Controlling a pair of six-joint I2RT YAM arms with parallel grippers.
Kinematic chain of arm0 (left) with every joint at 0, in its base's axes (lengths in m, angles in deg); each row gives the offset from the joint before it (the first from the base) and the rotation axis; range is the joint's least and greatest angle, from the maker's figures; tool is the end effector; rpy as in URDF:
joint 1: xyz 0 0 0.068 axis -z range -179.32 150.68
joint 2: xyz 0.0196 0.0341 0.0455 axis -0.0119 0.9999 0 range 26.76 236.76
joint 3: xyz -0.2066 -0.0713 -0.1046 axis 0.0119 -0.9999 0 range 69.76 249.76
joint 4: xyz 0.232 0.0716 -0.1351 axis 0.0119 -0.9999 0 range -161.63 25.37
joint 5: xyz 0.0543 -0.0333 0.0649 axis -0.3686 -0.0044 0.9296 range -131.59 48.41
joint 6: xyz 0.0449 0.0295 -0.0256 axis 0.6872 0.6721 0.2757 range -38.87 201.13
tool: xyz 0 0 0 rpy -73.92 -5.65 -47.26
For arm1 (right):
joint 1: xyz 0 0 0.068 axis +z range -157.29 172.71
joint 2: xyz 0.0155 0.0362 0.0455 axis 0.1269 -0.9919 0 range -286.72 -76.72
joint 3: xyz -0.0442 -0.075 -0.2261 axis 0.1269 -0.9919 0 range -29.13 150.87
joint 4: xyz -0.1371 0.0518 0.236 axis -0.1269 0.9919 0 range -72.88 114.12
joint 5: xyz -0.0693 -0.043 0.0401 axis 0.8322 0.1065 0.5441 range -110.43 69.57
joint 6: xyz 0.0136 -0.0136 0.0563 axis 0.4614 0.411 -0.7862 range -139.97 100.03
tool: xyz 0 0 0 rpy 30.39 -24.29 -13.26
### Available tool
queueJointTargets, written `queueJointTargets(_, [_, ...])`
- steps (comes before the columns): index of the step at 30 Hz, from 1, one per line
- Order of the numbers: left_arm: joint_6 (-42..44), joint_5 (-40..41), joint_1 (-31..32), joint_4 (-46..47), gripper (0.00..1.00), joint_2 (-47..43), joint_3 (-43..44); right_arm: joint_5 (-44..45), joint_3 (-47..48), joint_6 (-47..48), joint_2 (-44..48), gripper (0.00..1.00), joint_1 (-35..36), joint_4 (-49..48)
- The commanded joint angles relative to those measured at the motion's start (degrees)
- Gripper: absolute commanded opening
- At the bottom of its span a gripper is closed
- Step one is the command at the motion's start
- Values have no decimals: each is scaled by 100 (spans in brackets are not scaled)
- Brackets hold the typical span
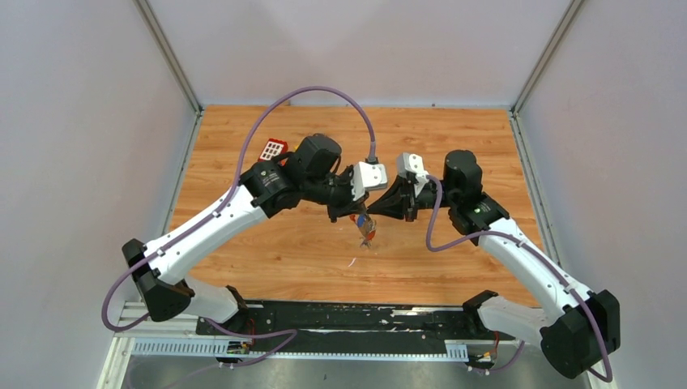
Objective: Put the keys on the keyring
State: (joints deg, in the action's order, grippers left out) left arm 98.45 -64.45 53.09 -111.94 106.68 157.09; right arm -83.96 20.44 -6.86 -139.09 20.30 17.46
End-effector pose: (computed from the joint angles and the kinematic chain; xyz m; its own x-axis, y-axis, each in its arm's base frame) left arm 0.1814 -0.2635 0.3623 -0.1020 0.5822 -0.8066 0.9871 0.1600 -0.0094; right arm 0.2233 0.1608 0.2984 0.0257 -0.1006 -0.9946 -0.9992 -0.0323 -0.0225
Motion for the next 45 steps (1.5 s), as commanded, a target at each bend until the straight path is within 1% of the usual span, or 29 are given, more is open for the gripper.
queueJointTargets(1, [325,-248,29,485,13,-462,-228,-36,224,206,235,0,15,-60])
queueJointTargets(6, [659,-48,33,740,29,-773,-630,-106,256,248,278,0,-22,-59])
queueJointTargets(9, [785,77,22,1011,33,-1000,-1001,-152,265,231,311,0,-50,-59])
queueJointTargets(14, [967,-77,18,1559,38,-1320,-1759,-232,295,165,350,0,-101,-60])
queueJointTargets(15, [998,-68,18,1715,40,-1366,-1903,-252,299,150,353,0,-105,-60])
queueJointTargets(17, [1023,-32,24,2019,49,-1406,-2172,-264,300,143,349,0,-108,-58])
queueJointTargets(21, [1081,16,24,2424,56,-1342,-2364,-286,291,106,337,0,-114,-56])
queueJointTargets(26, [1305,182,20,2885,57,-1388,-2587,-301,291,87,334,0,-123,-60])
queueJointTargets(33, [1379,-92,23,2912,57,-1296,-2696,-307,291,61,330,0,-133,-60])
queueJointTargets(45, [1245,-209,24,3096,56,-1163,-2743,-310,266,26,350,0,-170,-84])
